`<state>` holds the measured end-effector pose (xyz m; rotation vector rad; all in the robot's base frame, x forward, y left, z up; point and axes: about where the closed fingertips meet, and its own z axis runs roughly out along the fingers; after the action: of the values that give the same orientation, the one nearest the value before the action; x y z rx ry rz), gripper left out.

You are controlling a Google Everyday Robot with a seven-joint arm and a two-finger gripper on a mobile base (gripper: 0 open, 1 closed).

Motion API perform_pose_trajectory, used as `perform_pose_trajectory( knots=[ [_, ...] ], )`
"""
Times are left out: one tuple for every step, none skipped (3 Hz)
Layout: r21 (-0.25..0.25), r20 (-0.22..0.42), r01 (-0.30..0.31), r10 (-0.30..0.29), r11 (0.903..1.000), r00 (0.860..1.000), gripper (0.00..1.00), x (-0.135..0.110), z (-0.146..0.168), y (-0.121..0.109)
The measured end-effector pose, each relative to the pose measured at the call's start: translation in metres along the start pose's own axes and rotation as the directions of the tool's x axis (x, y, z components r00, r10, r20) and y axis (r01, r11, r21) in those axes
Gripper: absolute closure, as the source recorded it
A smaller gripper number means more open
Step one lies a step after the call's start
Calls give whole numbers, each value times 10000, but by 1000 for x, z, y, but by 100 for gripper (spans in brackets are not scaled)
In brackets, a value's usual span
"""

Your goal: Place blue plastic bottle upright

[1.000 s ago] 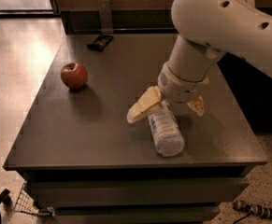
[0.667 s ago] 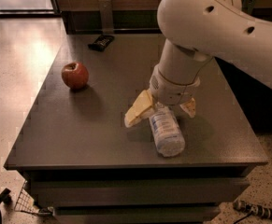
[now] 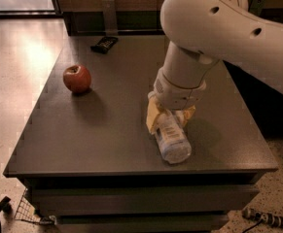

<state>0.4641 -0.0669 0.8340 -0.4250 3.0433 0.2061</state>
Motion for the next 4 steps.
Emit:
perform_pose_trajectory(
  knots=[
    [6,13,9,-9,10000,10000,90,0,0,0],
    [11,24,18,-18,10000,10000,100,0,0,1],
    [-70,295,191,-189,9998,9994,100,-4,-6,1],
    [-182,1296,643,-614,9978,9897,100,-17,-32,-2]
  ],
)
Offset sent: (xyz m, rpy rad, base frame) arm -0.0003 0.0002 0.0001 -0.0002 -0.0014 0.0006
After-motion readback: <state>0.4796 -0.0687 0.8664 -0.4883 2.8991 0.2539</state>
